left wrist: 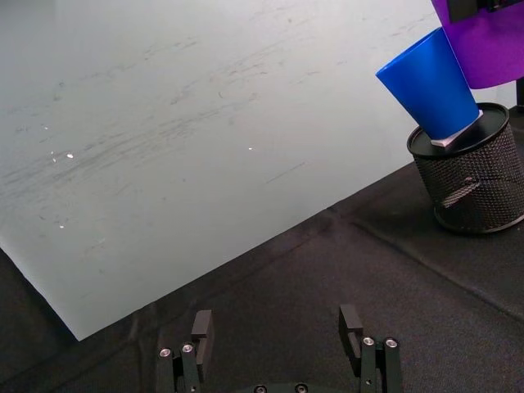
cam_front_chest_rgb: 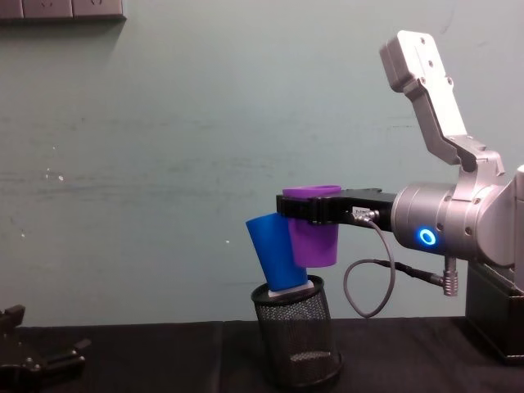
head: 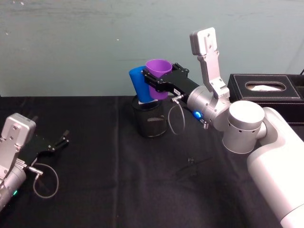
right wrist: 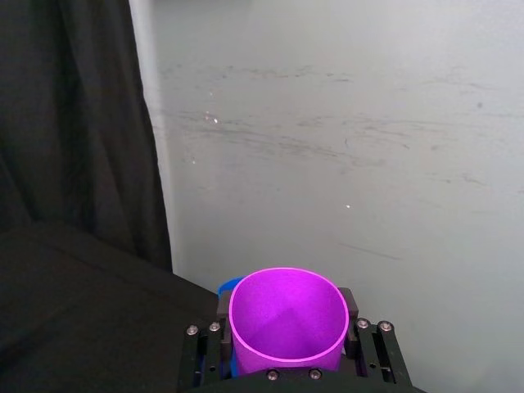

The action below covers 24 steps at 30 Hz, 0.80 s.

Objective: Pick up one cup with a gripper and tap it against the other cup.

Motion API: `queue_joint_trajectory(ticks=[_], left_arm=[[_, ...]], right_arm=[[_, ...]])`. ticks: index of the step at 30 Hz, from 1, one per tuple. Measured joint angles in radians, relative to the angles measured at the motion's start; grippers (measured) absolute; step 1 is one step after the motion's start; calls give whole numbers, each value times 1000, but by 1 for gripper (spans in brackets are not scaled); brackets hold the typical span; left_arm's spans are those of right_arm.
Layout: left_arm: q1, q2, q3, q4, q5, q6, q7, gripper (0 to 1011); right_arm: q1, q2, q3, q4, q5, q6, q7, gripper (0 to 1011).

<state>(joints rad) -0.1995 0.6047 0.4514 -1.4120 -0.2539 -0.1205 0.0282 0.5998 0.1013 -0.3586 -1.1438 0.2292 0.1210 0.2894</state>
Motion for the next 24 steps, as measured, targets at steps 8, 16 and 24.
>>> queue_joint_trajectory(ticks=[8,16,24], left_arm=[[0,0,0,0,0,0,0,1000],[0,0,0,0,0,0,0,1000],[0,0,0,0,0,0,0,1000]], right_arm=[[0,0,0,0,0,0,0,734],[0,0,0,0,0,0,0,735],[0,0,0,0,0,0,0,734]])
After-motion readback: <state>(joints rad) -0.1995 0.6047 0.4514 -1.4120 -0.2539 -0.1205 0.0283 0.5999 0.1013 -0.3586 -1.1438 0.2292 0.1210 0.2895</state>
